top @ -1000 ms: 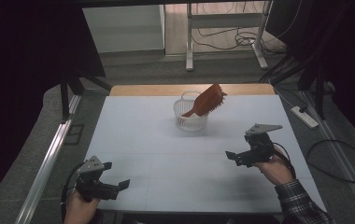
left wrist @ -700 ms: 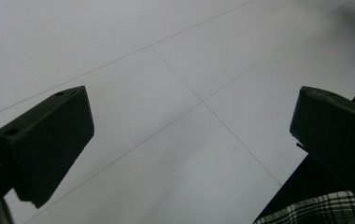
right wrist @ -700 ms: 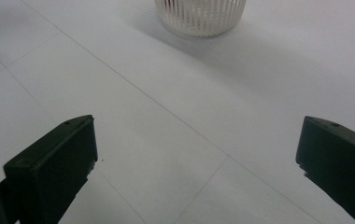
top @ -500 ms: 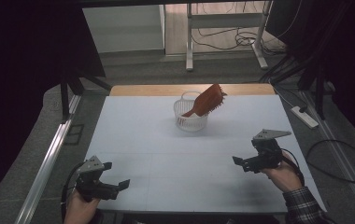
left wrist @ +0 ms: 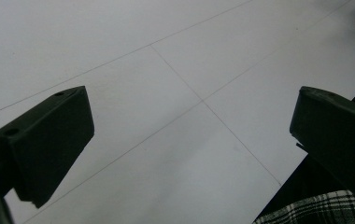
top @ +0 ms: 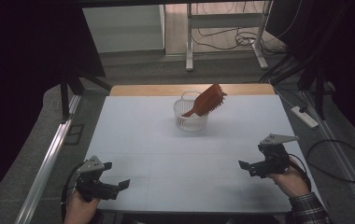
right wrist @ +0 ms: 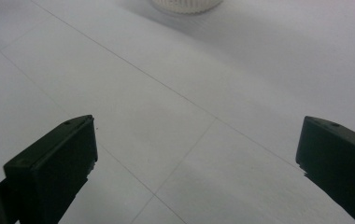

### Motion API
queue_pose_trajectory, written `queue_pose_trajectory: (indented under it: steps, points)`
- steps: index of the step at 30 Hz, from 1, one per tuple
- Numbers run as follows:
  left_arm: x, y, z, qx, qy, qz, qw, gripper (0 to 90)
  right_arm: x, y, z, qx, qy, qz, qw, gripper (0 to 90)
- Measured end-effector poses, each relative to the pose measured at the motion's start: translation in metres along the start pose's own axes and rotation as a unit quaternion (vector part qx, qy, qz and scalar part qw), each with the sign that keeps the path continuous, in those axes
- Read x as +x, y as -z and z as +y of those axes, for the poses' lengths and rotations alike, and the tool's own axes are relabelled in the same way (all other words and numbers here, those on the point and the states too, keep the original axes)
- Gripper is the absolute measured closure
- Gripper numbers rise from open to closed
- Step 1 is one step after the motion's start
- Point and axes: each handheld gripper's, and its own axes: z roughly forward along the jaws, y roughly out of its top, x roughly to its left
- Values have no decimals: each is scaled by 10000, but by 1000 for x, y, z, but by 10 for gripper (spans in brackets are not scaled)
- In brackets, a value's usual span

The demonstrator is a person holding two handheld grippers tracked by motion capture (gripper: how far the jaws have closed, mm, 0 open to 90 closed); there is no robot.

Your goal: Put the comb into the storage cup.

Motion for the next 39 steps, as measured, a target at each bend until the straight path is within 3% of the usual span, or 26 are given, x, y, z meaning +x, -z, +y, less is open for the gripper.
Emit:
queue_pose_trajectory:
  steps: [39]
  points:
    - [0,0,0,11,9,22,10000,0,-5,23,-17,48,-140,-266,9995,0]
